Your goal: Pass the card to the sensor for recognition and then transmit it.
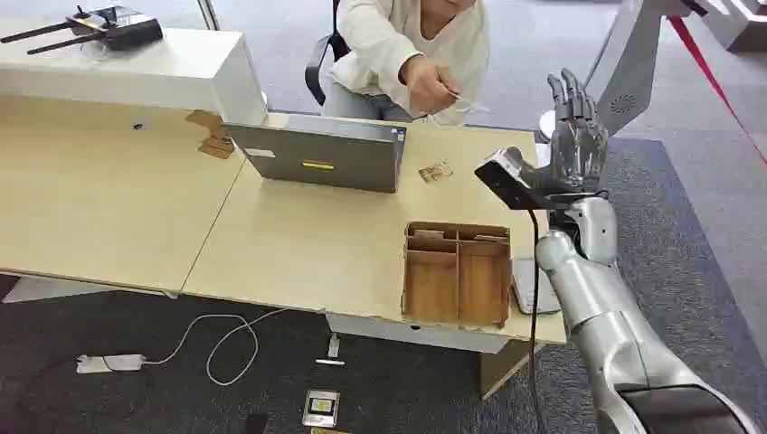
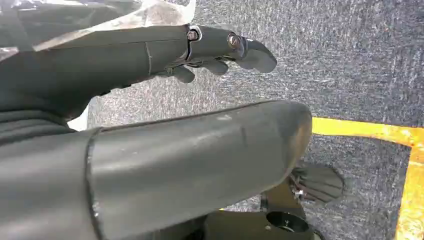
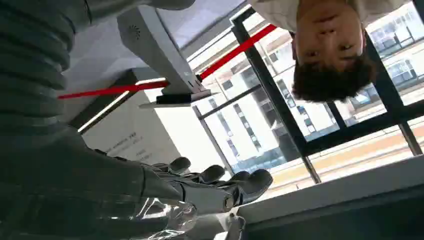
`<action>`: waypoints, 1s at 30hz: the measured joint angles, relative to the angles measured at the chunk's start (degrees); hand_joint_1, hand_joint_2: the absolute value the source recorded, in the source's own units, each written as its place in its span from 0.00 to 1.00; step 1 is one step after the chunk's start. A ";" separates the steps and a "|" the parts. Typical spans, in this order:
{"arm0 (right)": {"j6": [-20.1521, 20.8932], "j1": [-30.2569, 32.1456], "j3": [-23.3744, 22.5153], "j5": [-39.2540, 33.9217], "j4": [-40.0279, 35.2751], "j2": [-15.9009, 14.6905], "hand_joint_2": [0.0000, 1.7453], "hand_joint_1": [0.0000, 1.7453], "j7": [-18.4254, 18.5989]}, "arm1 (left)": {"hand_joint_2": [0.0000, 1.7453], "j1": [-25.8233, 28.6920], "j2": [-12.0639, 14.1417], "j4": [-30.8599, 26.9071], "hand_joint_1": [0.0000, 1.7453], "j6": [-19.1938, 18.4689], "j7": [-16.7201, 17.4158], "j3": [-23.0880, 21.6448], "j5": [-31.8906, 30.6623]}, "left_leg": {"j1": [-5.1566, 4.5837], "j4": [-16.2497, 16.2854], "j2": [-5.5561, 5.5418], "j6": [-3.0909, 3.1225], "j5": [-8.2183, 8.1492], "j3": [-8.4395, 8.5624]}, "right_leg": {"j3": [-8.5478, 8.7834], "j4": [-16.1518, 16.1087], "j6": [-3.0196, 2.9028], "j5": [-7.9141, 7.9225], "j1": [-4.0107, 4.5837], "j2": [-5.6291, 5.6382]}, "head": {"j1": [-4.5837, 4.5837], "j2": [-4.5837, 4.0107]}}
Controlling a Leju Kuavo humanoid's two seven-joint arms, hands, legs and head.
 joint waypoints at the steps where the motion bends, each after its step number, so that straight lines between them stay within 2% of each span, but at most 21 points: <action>1: 0.35 -0.08 0.46 0.72 0.35 0.07 1.00 0.00 0.09 | 0.00 -0.01 -0.05 0.00 0.00 0.05 0.02 0.00 0.00 | 0.00 0.00 0.00 0.00 0.00 0.00 | 0.00 0.00 0.00 0.00 0.00 0.00 | 0.00 0.00; 14: 4.22 -2.04 3.26 4.17 3.19 1.11 1.00 0.00 1.29 | 0.00 -0.09 -0.18 0.02 0.00 0.15 0.31 0.00 -1.05 | 0.00 0.00 0.01 0.00 0.00 0.00 | 0.00 0.00 0.00 0.00 -0.01 0.01 | 0.00 0.00; 16: 4.54 -2.06 3.41 4.15 3.40 1.14 1.00 0.40 1.29 | 0.00 -0.10 -0.18 0.02 0.00 0.05 0.37 0.00 -1.25 | 0.00 0.00 0.01 0.00 0.00 0.00 | -0.01 0.00 0.00 0.00 -0.01 0.01 | 0.02 0.00; 17: 4.68 -2.11 3.56 4.13 3.54 1.20 1.00 0.99 1.29 | 0.00 -0.11 -0.18 0.02 0.00 -0.02 0.46 0.00 -1.38 | 0.00 0.00 0.01 0.00 0.00 0.00 | -0.01 0.00 0.00 0.00 -0.01 0.01 | 0.02 0.00; 30: 4.59 -2.60 3.65 1.29 4.06 1.09 1.00 1.00 1.00 | 0.00 -0.43 -0.14 0.02 0.00 -0.76 0.64 0.00 -3.43 | 0.00 0.01 0.01 0.00 0.00 0.00 | -0.02 0.00 0.00 0.00 -0.01 0.01 | 0.00 0.00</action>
